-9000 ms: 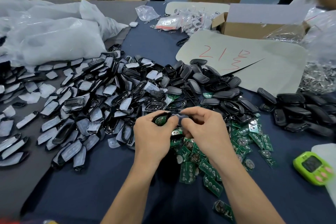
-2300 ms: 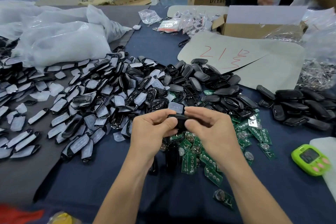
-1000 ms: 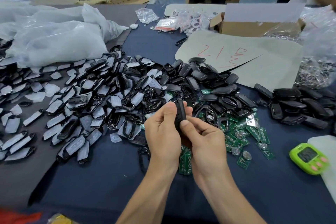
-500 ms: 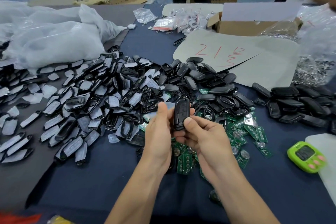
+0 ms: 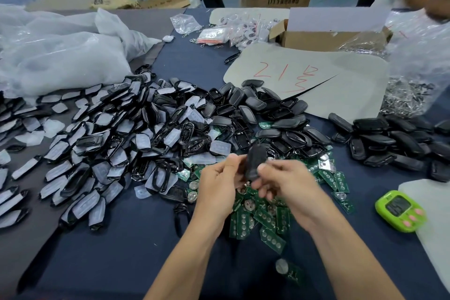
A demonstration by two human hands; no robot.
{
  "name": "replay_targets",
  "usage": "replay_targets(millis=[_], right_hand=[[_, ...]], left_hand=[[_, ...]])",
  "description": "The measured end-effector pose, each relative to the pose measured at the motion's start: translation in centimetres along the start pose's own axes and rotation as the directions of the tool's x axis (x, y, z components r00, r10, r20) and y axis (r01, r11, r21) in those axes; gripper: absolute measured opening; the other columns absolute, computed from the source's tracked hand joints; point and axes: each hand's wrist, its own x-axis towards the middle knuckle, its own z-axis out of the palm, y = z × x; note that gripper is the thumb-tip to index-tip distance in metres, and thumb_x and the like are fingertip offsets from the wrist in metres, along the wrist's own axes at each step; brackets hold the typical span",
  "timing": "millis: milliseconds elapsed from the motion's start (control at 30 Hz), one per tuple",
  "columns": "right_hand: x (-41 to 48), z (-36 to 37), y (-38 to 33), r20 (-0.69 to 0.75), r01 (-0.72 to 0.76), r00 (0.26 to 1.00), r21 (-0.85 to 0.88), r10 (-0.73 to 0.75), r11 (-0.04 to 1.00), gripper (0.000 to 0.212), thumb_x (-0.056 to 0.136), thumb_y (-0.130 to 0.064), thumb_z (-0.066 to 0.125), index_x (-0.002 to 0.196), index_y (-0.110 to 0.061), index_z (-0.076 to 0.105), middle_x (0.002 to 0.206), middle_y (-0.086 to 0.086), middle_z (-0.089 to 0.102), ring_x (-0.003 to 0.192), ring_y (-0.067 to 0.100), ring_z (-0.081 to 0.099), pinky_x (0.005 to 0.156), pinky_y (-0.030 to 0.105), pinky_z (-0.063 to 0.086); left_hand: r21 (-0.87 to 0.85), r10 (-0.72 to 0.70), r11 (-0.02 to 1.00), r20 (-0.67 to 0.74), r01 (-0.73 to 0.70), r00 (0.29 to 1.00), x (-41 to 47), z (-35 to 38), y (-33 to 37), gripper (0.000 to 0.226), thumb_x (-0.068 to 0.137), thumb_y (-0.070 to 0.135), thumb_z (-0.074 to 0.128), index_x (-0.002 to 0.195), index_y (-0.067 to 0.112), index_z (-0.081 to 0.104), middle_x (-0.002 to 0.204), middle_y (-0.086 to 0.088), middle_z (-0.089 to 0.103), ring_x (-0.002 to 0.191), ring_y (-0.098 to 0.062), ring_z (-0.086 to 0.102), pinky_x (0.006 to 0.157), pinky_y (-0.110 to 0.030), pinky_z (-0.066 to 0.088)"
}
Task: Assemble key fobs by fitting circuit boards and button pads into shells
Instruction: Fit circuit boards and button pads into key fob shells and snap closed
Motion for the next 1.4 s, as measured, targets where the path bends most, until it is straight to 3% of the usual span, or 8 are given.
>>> replay_targets(millis=[133, 333, 567, 633, 733, 867, 967, 1400], right_hand=[[1.2, -3.9, -1.8, -0.124, 0.104, 0.991, 0.416, -0.056, 0.904, 0.035, 0.094, -0.030, 0.065, 0.125, -0.013, 0.066, 0.110, 0.016, 0.077, 0.076, 0.022, 0.071, 0.070, 0.032, 0.059], [4.1, -4.5, -1.4, -0.283, 0.113, 0.888, -0.627, -0.361, 0.771, 0.025, 0.092, -0.016, 0.068, 0.108, -0.033, 0.077, 0.097, -0.018, 0.077, 0.081, -0.005, 0.069, 0.087, 0.022, 0.055], [8.7, -2.0, -0.2, 0.089, 0.154, 0.942, -0.971, -0.325, 0.181, 0.070, 0.094, -0.002, 0.054, 0.159, -0.020, 0.034, 0.165, 0.005, 0.035, 0.150, 0.027, 0.028, 0.125, 0.041, 0.023], [9.0, -1.8, -0.3, 0.056, 0.157, 0.921, -0.959, -0.386, 0.235, 0.059, 0.091, -0.001, 0.057, 0.148, -0.016, 0.053, 0.154, 0.008, 0.051, 0.143, 0.028, 0.040, 0.120, 0.039, 0.030], [9.1, -1.9, -0.5, -0.007, 0.138, 0.916, -0.933, -0.402, 0.332, 0.050, 0.089, -0.004, 0.063, 0.136, -0.023, 0.065, 0.139, 0.010, 0.062, 0.130, 0.031, 0.052, 0.108, 0.040, 0.044], [9.1, -2.5, -1.3, 0.050, 0.108, 0.961, -0.973, -0.271, 0.203, 0.060, 0.093, -0.010, 0.061, 0.150, -0.028, 0.050, 0.147, 0.010, 0.053, 0.135, 0.033, 0.047, 0.111, 0.045, 0.043], [8.8, -2.6, -1.3, 0.102, 0.128, 0.960, -0.988, -0.261, 0.084, 0.063, 0.093, -0.005, 0.057, 0.153, -0.022, 0.043, 0.143, 0.009, 0.048, 0.131, 0.032, 0.044, 0.107, 0.044, 0.044], [9.1, -3.1, -1.0, -0.045, 0.065, 0.936, -0.953, -0.350, 0.297, 0.049, 0.088, 0.000, 0.063, 0.131, -0.023, 0.057, 0.127, 0.005, 0.061, 0.115, 0.028, 0.055, 0.095, 0.041, 0.047]], left_hand=[[-0.039, 0.002, 0.999, -0.081, -0.005, 0.997, 0.5, -0.9, 0.0, 0.022, 0.107, 0.025, 0.057, 0.110, 0.024, 0.079, 0.101, 0.001, 0.082, 0.097, -0.015, 0.078, 0.090, -0.027, 0.061], [-0.027, 0.041, 0.999, -0.185, -0.047, 0.982, 1.1, -2.0, -0.1, 0.027, 0.101, 0.005, 0.062, 0.099, 0.024, 0.082, 0.093, 0.001, 0.082, 0.092, -0.014, 0.078, 0.086, -0.024, 0.061], [0.313, 0.146, 0.945, -0.145, -0.095, 0.979, 0.7, -1.6, 0.0, 0.034, 0.095, 0.013, 0.068, 0.096, 0.046, 0.078, 0.091, 0.029, 0.076, 0.065, 0.002, 0.067, 0.057, -0.008, 0.050], [0.477, 0.166, 0.871, -0.058, -0.119, 0.984, 0.4, -1.4, 0.0, 0.031, 0.093, 0.022, 0.069, 0.107, 0.049, 0.076, 0.089, 0.029, 0.074, 0.052, 0.004, 0.057, 0.051, -0.005, 0.043], [0.702, 0.176, 0.681, 0.118, -0.207, 0.977, 0.4, -0.9, -0.4, 0.041, 0.092, 0.033, 0.070, 0.131, 0.043, 0.068, 0.123, 0.031, 0.062, 0.100, 0.028, 0.047, 0.088, 0.008, 0.028], [0.820, 0.234, 0.520, 0.132, -0.238, 0.963, 0.9, -0.2, -1.3, 0.040, 0.097, 0.032, 0.068, 0.136, 0.036, 0.067, 0.145, 0.019, 0.059, 0.141, -0.005, 0.043, 0.122, -0.029, 0.028], [0.829, 0.332, 0.498, 0.089, -0.255, 0.939, 1.4, -0.2, -1.5, 0.027, 0.097, 0.025, 0.069, 0.122, 0.034, 0.076, 0.131, 0.016, 0.070, 0.128, -0.008, 0.056, 0.114, -0.029, 0.035], [0.745, 0.218, 0.653, -0.017, -0.133, 0.976, 3.8, 0.1, -0.7, 0.047, 0.093, 0.015, 0.075, 0.133, 0.039, 0.069, 0.118, 0.017, 0.074, 0.090, -0.001, 0.066, 0.084, -0.015, 0.051]])
